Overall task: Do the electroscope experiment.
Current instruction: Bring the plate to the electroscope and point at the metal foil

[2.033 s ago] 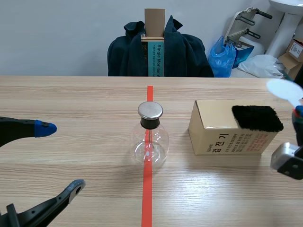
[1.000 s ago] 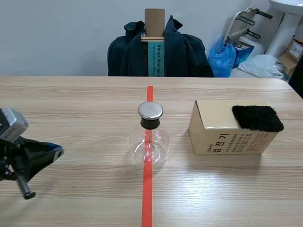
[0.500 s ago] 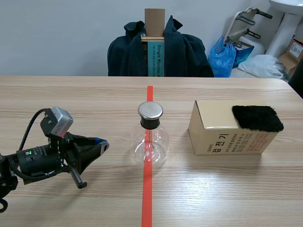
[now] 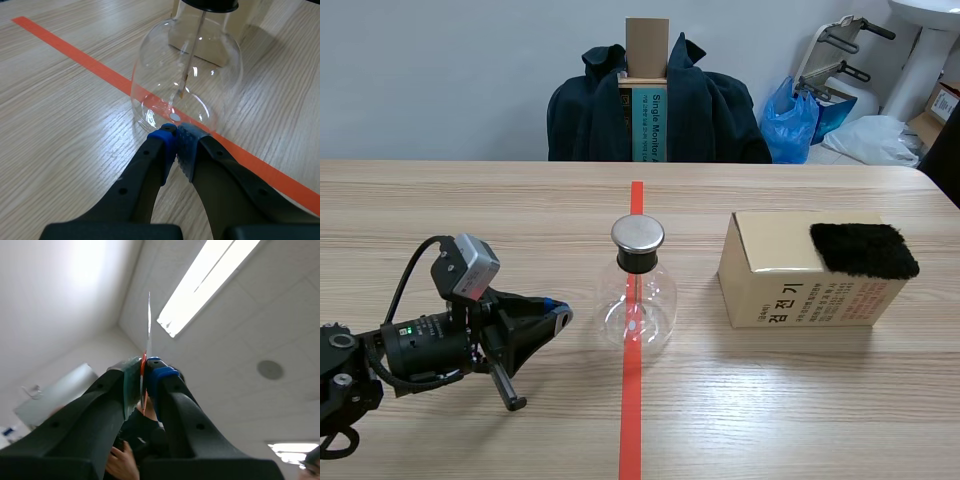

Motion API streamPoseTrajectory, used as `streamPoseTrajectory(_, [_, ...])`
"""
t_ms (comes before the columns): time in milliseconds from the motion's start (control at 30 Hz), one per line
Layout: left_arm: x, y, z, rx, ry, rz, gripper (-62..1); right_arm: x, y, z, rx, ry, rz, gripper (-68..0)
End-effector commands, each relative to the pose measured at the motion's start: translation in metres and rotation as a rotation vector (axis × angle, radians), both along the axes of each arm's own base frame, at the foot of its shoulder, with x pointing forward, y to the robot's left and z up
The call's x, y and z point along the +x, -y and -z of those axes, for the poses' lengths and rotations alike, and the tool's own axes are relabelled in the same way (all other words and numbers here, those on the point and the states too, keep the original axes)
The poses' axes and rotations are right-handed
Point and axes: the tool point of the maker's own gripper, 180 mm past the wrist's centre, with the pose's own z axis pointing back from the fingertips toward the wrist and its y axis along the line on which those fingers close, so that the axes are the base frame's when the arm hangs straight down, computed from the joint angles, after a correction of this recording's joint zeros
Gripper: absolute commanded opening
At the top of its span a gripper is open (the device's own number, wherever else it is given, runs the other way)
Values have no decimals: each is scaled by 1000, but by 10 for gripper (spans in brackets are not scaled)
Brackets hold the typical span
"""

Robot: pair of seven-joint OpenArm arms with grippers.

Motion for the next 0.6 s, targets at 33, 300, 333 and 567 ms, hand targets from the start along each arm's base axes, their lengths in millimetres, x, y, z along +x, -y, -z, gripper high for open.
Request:
streamPoseTrajectory(33, [8, 3, -13, -25, 44, -11, -581, 8, -23, 13, -28, -34, -44, -667])
streamPoseTrajectory(300, [11, 0, -13, -11, 59, -32, -581, 22, -101, 96, -106, -265, -185, -667])
streamPoseTrajectory(333, [11, 0, -13, -11, 59, -32, -581, 23, -108, 108, -122, -295, -193, -667])
streamPoseTrajectory(567, [11, 0, -13, -12, 59, -32, -581, 22, -137, 189, -232, -484, -241, -667])
